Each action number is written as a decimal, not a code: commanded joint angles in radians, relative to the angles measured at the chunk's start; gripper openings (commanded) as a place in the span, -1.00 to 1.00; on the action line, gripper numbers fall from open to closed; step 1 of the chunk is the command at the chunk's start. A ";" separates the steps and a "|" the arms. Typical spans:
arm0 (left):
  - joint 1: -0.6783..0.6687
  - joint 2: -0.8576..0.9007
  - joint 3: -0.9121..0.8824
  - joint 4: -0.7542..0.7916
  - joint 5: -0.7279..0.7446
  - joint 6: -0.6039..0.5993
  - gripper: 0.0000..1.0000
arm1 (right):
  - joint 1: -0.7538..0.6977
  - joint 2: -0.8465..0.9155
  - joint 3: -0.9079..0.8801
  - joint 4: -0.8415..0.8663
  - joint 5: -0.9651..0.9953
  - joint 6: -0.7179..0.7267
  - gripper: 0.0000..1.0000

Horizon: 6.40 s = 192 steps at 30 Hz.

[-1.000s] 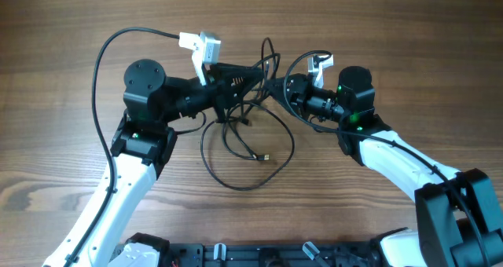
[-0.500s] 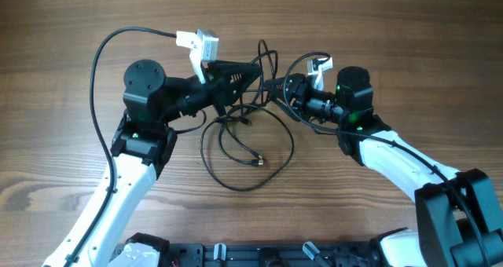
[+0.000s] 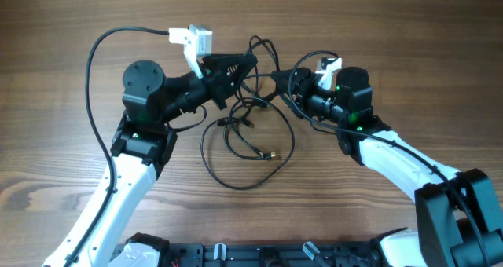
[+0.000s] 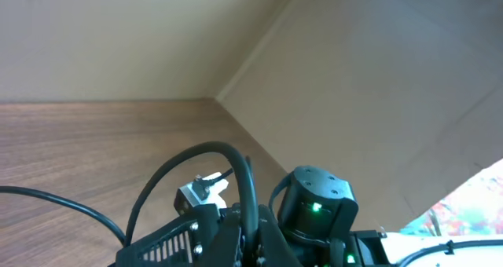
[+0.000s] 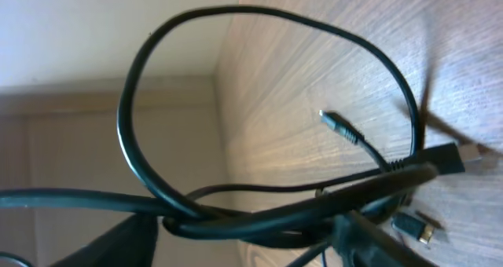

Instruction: Untangle cables

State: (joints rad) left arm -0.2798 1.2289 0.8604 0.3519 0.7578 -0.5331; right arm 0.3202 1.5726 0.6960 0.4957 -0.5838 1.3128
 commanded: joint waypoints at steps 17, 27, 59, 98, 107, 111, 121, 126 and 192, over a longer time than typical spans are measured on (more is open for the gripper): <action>0.101 -0.006 0.009 -0.011 -0.056 0.032 -0.92 | 0.008 0.001 0.009 -0.106 -0.135 -0.030 0.89; 0.095 -0.006 0.009 -0.061 -0.052 0.101 -0.92 | 0.036 0.001 0.009 0.193 -0.266 0.128 0.91; -0.241 -0.006 0.009 -0.005 -0.053 0.107 -0.92 | 0.092 0.001 0.009 -0.047 0.346 0.127 0.29; 0.007 -0.006 0.009 -0.199 -0.531 -0.008 -0.92 | 0.064 0.001 0.009 0.254 -0.126 0.131 -0.92; 0.067 -0.006 0.009 -0.370 -0.574 0.002 -0.92 | -0.044 0.001 0.009 0.483 -0.198 0.314 -0.91; 0.067 -0.006 0.009 -0.416 -0.642 0.002 -0.92 | -0.098 0.001 0.009 0.594 -0.231 0.404 -0.91; 0.067 -0.006 0.009 -0.629 -0.904 0.005 -0.92 | -0.203 0.001 0.009 0.777 -0.256 0.558 -0.91; 0.067 -0.005 0.009 -0.669 -1.024 0.005 -0.92 | -0.250 0.001 0.009 0.832 -0.274 0.609 -0.91; -0.081 -0.199 0.009 -0.106 -0.207 0.054 -0.92 | -0.003 0.001 0.009 -0.116 0.190 0.225 0.86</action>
State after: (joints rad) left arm -0.3256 1.0470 0.8631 0.2184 0.5297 -0.4911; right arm 0.2993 1.5726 0.6960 0.3786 -0.5396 1.4399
